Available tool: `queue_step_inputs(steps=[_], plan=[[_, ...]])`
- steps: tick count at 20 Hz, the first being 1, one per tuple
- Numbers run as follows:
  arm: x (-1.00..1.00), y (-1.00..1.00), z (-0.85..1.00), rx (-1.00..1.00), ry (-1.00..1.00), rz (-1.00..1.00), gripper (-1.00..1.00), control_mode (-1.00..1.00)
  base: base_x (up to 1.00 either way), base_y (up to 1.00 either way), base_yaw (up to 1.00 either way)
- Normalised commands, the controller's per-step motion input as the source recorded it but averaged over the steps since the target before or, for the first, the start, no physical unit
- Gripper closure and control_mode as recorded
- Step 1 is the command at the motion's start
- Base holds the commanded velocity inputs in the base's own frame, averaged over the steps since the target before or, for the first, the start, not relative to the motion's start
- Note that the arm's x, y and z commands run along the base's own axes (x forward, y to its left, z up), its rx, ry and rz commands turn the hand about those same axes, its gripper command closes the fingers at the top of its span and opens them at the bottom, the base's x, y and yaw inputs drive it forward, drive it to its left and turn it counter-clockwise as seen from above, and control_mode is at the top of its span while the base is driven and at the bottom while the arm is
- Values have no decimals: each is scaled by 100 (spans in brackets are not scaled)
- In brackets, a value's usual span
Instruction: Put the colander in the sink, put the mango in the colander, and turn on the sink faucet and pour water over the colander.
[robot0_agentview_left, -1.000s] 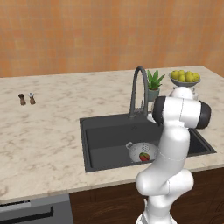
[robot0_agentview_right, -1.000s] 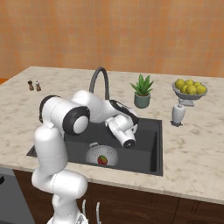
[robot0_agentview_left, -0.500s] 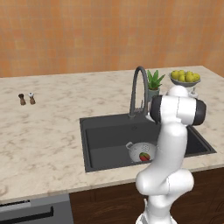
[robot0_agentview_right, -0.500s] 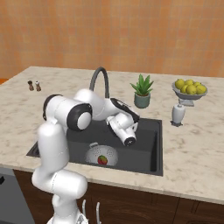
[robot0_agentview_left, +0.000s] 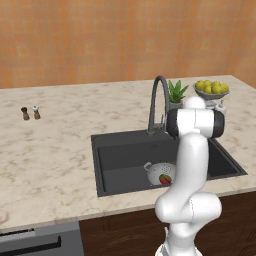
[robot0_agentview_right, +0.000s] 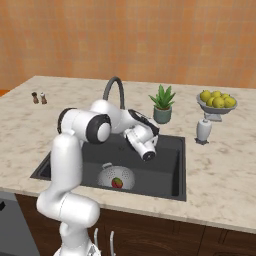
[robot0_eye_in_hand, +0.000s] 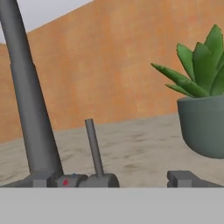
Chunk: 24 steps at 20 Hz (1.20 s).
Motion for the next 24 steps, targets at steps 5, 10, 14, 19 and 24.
queue_step_inputs(steps=[5, 10, 14, 19, 24], plan=[[40, -6, -10, 1, 0, -2, -100, -100, 0, 0, 0], [32, -14, -8, 0, 0, -4, -100, -100, 0, 0, 0], [14, -10, -12, 0, 0, -4, -100, -100, 0, 0, 0], [1, 0, -7, 0, 0, -1, -100, -100, 0, 0, 0], [0, 4, 0, 0, 0, 0, -100, -100, 0, 0, 0]])
